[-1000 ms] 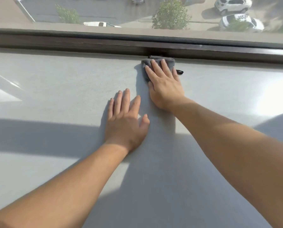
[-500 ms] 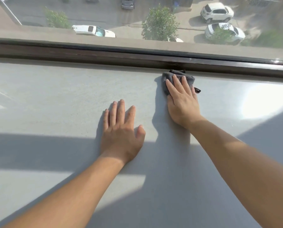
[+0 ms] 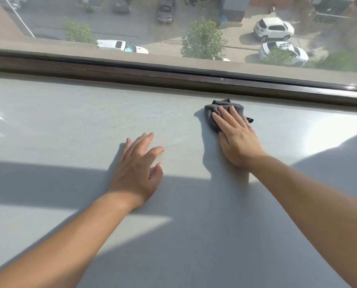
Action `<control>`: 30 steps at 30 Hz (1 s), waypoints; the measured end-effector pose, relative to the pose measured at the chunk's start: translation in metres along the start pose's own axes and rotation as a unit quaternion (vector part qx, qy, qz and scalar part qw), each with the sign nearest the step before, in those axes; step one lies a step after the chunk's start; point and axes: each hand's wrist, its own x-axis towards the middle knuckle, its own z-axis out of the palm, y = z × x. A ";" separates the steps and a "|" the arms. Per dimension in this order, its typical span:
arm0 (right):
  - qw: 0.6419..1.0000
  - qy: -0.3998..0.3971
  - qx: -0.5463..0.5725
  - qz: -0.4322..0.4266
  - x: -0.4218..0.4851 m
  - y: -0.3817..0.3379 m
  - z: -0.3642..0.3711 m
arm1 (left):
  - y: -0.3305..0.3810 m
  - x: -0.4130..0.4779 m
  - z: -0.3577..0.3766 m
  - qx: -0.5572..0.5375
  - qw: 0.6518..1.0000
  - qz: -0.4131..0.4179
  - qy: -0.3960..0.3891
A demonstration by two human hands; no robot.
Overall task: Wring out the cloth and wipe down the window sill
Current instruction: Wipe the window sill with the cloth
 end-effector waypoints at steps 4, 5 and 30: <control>0.986 0.052 0.024 0.158 0.021 0.012 -0.007 | 0.025 -0.025 0.013 0.013 1.000 0.008 0.000; 0.985 0.057 0.024 0.159 0.019 0.000 -0.004 | 0.033 -0.031 0.017 0.020 1.000 -0.004 0.000; 0.993 0.030 0.032 0.109 -0.072 0.002 -0.007 | 0.060 -0.040 0.046 0.172 0.982 -0.082 -0.004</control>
